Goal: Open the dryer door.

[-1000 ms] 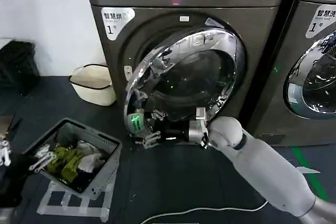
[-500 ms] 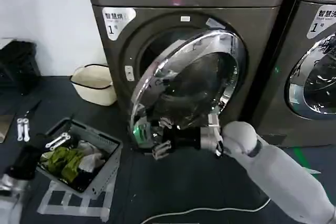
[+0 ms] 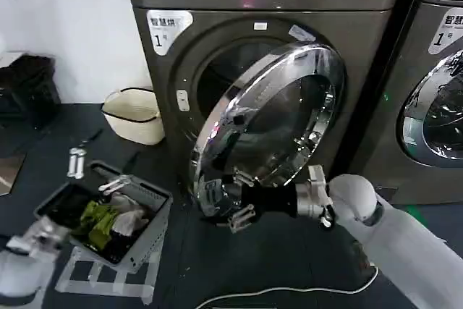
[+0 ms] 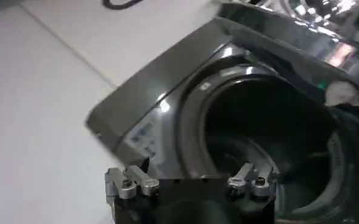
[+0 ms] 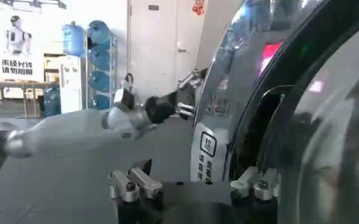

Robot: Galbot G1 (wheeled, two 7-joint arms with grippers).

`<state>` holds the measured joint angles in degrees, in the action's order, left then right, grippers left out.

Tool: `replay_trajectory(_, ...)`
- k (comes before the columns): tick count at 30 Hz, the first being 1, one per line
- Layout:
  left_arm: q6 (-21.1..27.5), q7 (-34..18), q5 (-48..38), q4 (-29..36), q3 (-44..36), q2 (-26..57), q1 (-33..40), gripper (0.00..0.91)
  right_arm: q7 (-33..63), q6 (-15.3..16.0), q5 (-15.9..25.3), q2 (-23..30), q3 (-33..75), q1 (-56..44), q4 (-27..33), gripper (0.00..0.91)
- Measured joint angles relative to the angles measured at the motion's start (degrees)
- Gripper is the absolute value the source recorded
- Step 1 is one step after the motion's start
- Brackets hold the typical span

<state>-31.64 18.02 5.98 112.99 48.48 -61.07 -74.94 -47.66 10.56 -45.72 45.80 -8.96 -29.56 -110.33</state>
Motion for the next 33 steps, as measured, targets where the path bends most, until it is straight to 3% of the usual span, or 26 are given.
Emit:
replay_trajectory(17,-1.1,0.8,1.3,-4.0,-10.5,4.2,8.2,0.907,-1.4,-0.8,0.3,-4.5,12.8,-11.9,-6.9,0.907)
replay_trajectory(33,-4.8,1.9,6.0,-5.8,-22.9,5.4,12.9,0.907,1.8,-2.6,-0.8,-5.4,36.7,-32.9,-9.2,0.907)
